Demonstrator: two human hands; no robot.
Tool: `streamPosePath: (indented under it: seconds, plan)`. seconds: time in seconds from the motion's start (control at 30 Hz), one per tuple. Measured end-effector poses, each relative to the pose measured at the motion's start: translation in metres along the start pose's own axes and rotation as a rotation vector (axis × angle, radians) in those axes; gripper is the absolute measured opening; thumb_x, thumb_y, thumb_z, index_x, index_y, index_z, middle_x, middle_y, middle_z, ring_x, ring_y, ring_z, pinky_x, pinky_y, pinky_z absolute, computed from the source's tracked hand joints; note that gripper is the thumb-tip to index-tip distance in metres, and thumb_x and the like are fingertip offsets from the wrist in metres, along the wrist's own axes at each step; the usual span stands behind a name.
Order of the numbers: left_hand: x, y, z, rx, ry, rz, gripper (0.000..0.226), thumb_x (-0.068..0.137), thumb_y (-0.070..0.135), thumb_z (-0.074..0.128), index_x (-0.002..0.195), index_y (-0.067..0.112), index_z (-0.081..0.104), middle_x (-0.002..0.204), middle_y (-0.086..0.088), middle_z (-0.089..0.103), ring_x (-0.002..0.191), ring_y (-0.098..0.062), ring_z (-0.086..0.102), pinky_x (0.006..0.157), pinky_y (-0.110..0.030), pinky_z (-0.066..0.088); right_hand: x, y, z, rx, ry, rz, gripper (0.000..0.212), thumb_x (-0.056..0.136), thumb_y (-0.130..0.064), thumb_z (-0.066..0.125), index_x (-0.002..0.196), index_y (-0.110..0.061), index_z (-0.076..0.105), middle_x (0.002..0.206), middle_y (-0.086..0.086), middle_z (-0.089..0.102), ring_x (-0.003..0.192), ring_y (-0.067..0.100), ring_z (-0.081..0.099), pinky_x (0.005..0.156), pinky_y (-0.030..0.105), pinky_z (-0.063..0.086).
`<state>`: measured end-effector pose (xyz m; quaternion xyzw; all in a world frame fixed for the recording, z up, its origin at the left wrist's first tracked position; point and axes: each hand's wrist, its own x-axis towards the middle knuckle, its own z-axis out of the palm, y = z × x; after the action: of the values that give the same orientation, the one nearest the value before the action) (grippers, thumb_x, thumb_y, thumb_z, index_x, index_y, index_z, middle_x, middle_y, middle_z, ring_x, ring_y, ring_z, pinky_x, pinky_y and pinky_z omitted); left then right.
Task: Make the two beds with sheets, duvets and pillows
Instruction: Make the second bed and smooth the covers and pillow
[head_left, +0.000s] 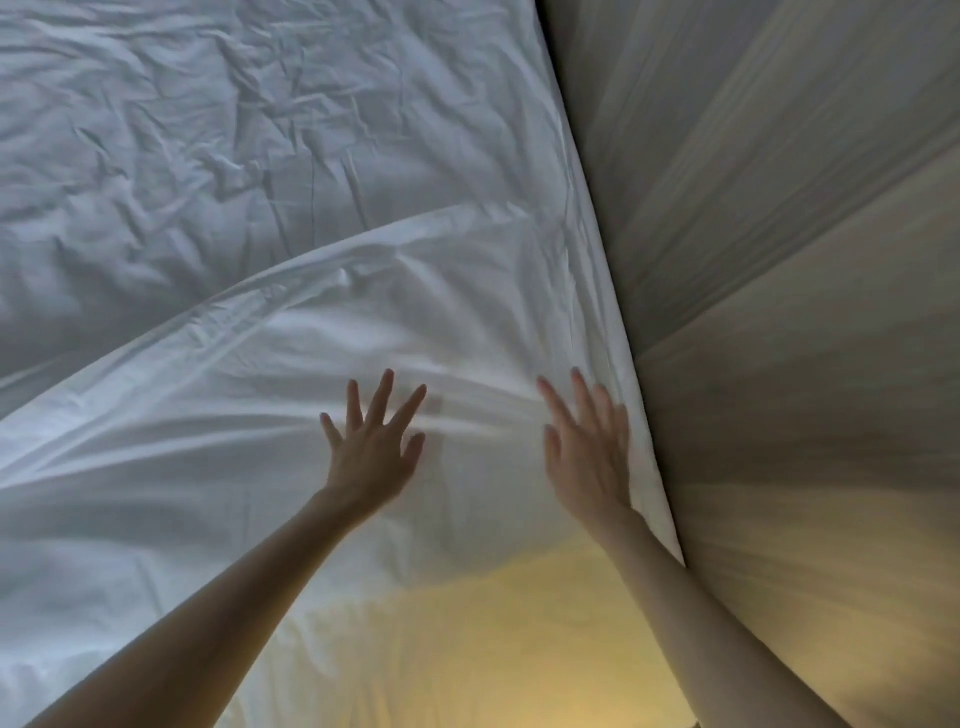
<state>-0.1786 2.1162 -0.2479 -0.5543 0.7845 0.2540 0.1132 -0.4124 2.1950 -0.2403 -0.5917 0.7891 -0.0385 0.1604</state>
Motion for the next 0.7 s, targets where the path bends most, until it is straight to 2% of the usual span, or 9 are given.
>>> streamPosePath:
  seconds: [0.07,0.13,0.2,0.33,0.4,0.53,0.7]
  plan:
    - [-0.011,-0.001,0.009,0.017,0.019,0.012,0.066,0.098,0.058,0.029,0.150,0.041,-0.007,0.155,0.006,-0.032,0.142,-0.032,-0.030,0.110,-0.066,-0.008,-0.011,-0.013,0.009,-0.040,-0.174,-0.144,0.057,0.100,-0.051,0.025,0.152,-0.045,0.003,0.162,-0.003,-0.014,0.148,0.028,-0.013,0.115,0.055,-0.009]
    - [-0.023,-0.007,0.020,0.080,0.005,0.007,0.072,0.088,0.075,0.016,0.147,0.046,-0.013,0.154,0.006,-0.036,0.141,-0.032,-0.032,0.107,-0.065,-0.010,-0.023,-0.008,0.025,-0.069,-0.372,-0.104,0.062,0.097,-0.063,0.018,0.150,-0.048,-0.011,0.158,-0.006,-0.028,0.145,0.029,-0.025,0.114,0.057,-0.014]
    - [-0.037,-0.016,0.030,0.121,-0.050,-0.048,0.079,0.078,0.083,0.006,0.146,0.049,-0.016,0.154,0.006,-0.036,0.144,-0.032,-0.027,0.109,-0.064,-0.007,-0.032,0.007,0.038,-0.057,-0.474,0.030,0.065,0.095,-0.067,0.016,0.148,-0.049,-0.018,0.156,-0.006,-0.032,0.146,0.030,-0.024,0.116,0.058,-0.010]
    - [-0.065,-0.037,0.031,0.137,-0.179,-0.194,0.075,0.089,0.075,0.019,0.149,0.046,-0.014,0.156,0.004,-0.031,0.147,-0.030,-0.018,0.116,-0.062,0.003,-0.031,0.016,0.031,-0.105,-0.560,0.219,0.070,0.095,-0.067,0.021,0.149,-0.044,-0.018,0.160,-0.001,-0.023,0.147,0.035,-0.019,0.111,0.065,-0.010]
    - [-0.078,-0.041,0.024,0.150,-0.129,-0.150,0.073,0.089,0.074,0.012,0.151,0.043,-0.011,0.156,0.003,-0.029,0.148,-0.030,-0.016,0.118,-0.059,0.004,-0.030,0.004,0.016,-0.074,-0.511,0.229,0.068,0.099,-0.059,0.025,0.152,-0.040,-0.013,0.162,0.004,-0.016,0.147,0.035,-0.017,0.112,0.064,-0.008]
    - [-0.104,-0.037,-0.005,0.090,0.035,-0.093,0.081,0.078,0.075,-0.007,0.152,0.041,-0.008,0.159,0.003,-0.020,0.149,-0.027,-0.011,0.119,-0.056,0.003,-0.040,-0.034,-0.018,0.076,-0.282,0.085,0.065,0.102,-0.042,0.036,0.153,-0.040,-0.004,0.163,0.005,-0.008,0.149,0.034,-0.009,0.116,0.061,0.000]
    - [-0.159,-0.046,-0.048,-0.004,0.229,-0.112,0.072,0.087,0.068,0.000,0.153,0.040,0.003,0.162,0.003,-0.003,0.150,-0.024,0.002,0.120,-0.053,0.008,-0.074,-0.111,-0.062,0.207,-0.108,-0.130,0.069,0.100,-0.035,0.047,0.153,-0.043,0.003,0.163,0.003,-0.009,0.149,0.033,-0.005,0.117,0.057,0.006]
